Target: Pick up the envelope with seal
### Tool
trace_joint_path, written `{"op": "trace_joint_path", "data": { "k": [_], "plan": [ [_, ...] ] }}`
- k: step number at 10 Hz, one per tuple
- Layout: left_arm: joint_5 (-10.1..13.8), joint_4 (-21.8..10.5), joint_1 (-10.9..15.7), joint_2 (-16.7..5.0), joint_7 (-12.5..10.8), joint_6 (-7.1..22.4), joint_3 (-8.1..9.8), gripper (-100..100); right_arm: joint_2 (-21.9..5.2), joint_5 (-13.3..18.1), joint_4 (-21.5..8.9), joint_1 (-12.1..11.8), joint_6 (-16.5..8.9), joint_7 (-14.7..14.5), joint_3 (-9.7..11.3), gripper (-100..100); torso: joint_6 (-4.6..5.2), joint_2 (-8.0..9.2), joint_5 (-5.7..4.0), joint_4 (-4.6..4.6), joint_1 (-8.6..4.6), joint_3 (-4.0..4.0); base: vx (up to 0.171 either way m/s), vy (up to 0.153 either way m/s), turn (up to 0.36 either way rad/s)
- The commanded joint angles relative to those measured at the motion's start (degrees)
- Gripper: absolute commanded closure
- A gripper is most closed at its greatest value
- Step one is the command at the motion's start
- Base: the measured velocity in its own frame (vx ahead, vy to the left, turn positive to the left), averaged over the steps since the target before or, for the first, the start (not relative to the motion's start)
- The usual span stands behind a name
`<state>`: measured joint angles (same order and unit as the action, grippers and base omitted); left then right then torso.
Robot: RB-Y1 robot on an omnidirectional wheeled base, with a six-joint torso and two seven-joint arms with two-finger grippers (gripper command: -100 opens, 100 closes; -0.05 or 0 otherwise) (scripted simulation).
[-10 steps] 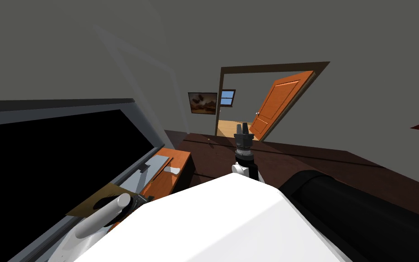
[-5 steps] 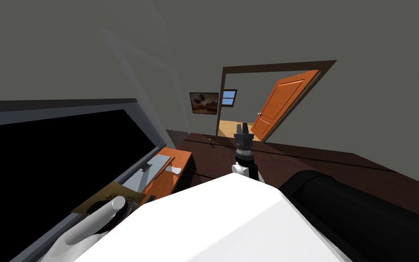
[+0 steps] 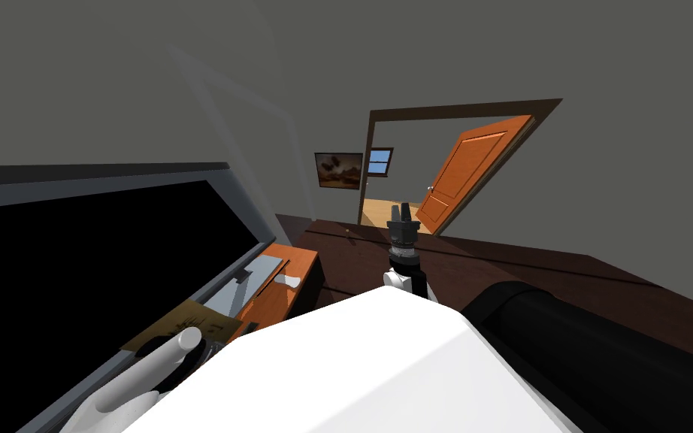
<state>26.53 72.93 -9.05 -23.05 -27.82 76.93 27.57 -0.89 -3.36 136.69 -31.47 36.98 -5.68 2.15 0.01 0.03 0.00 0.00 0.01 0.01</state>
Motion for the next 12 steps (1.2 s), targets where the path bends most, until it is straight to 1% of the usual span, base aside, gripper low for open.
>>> {"op": "trace_joint_path", "data": {
  "k": [1, 2, 4, 5, 6, 10, 11, 12],
  "plan": [
    [-0.37, -1.94, 0.27, 0.58, 0.84, -2.02, -0.49, -100, 0.0, 0.0, 0.0, 0.0, 0.0, 0.0, 0.0, 0, 0.0, 0.0, 0.0, 0.0, 0.0, 0.0, 0.013, -0.014, 0.046],
    [-0.47, -2.42, 0.34, 0.72, 1.05, -2.53, -0.61, -100, 0.0, 0.0, 0.0, 0.0, 0.0, 0.0, 0.0, 0, -0.01, -0.03, 0.0, -0.01, -0.04, -0.02, 0.019, -0.02, 0.062],
    [-0.94, -4.84, 0.68, 1.44, 2.09, -5.06, -1.23, -100, 0.0, 0.0, 0.0, 0.0, 0.0, 0.0, 0.0, 0, -0.01, -0.06, -0.01, -0.01, -0.06, -0.03, 0.017, -0.018, 0.057],
    [-0.75, -4.64, 0.76, 1.13, 1.9, -4.43, -1.03, -100, 0.0, 0.0, 0.0, 0.0, 0.0, 0.0, 0.0, 0, -0.01, -0.07, -0.01, -0.02, -0.07, -0.04, 0.007, -0.01, 0.014],
    [-0.77, -4.85, 0.81, 1.16, 2.03, -4.74, -1.07, 100, 0.0, 0.0, 0.0, 0.0, 0.0, 0.0, 0.0, 0, 0.0, -0.04, -0.01, -0.01, -0.04, -0.02, 0.0, 0.0, 0.0],
    [-0.75, -4.83, 0.81, 1.17, 1.98, -4.71, -1.05, 100, 0.0, 0.0, 0.0, 0.0, 0.0, 0.0, 0.0, 0, 0.02, 0.0, 0.01, -0.01, 0.01, -0.01, 0.0, 0.0, 0.0],
    [-0.74, -4.83, 0.81, 1.18, 1.98, -4.71, -1.05, 0, 0.0, 0.0, 0.0, 0.0, 0.0, 0.0, 0.0, 0, 0.02, 0.0, 0.0, -0.01, 0.02, -0.01, 0.0, 0.0, 0.0],
    [-0.56, -2.9, 0.41, 0.86, 1.26, -3.04, -0.74, 100, 0.0, 0.0, 0.0, 0.0, 0.0, 0.0, 0.0, 0, 0.02, -0.01, 0.0, -0.01, 0.02, -0.01, -0.005, 0.019, -0.049]
  ]
}}
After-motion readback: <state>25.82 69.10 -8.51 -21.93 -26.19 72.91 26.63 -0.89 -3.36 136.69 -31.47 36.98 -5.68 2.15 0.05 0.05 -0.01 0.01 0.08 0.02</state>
